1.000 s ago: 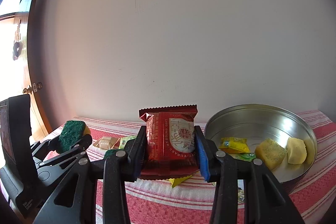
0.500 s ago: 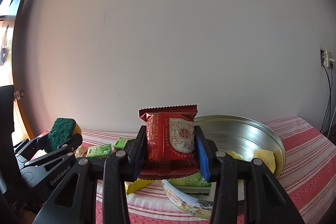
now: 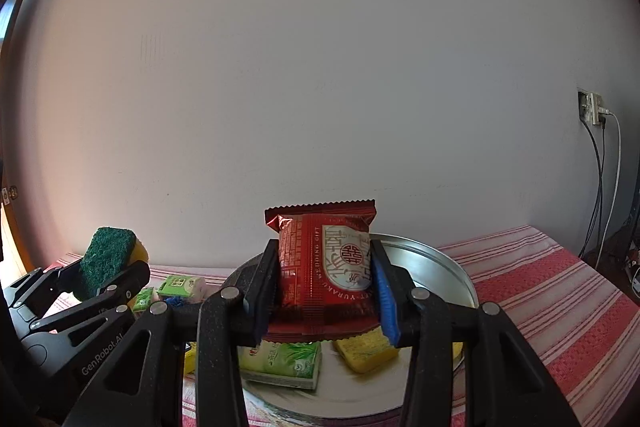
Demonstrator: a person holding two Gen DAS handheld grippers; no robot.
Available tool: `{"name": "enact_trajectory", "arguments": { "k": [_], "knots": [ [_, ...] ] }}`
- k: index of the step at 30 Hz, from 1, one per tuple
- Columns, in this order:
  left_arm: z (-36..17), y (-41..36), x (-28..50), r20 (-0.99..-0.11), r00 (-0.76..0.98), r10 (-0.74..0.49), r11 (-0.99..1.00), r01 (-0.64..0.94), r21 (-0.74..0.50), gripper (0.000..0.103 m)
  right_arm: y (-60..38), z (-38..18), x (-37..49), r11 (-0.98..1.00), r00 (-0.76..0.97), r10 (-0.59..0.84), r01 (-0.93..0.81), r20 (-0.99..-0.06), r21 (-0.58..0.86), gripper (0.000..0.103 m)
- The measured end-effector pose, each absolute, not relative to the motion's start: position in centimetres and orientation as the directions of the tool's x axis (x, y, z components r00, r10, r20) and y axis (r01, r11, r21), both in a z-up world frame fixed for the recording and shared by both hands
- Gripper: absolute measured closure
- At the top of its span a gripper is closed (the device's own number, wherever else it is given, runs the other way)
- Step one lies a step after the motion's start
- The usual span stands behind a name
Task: Organize objects
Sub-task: 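Carry both items over the tin and release them inside with both tools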
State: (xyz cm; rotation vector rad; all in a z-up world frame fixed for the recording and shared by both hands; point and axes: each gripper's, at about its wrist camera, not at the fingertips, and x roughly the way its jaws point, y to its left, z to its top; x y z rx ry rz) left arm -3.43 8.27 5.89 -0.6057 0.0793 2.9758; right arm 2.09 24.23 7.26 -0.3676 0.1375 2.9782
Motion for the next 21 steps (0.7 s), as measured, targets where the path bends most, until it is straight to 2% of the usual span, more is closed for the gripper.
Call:
{"name": "enact_trajectory", "arguments": {
  "k": [21],
  "knots": [
    [3.7,14.8,-6.5,-0.451,-0.878,0.162,-0.98,-0.197,0.031,0.05,31.1,5.2,-2.0,-0.953,-0.901,0.279,-0.302,-0.333,0.018,0.058]
  ]
}}
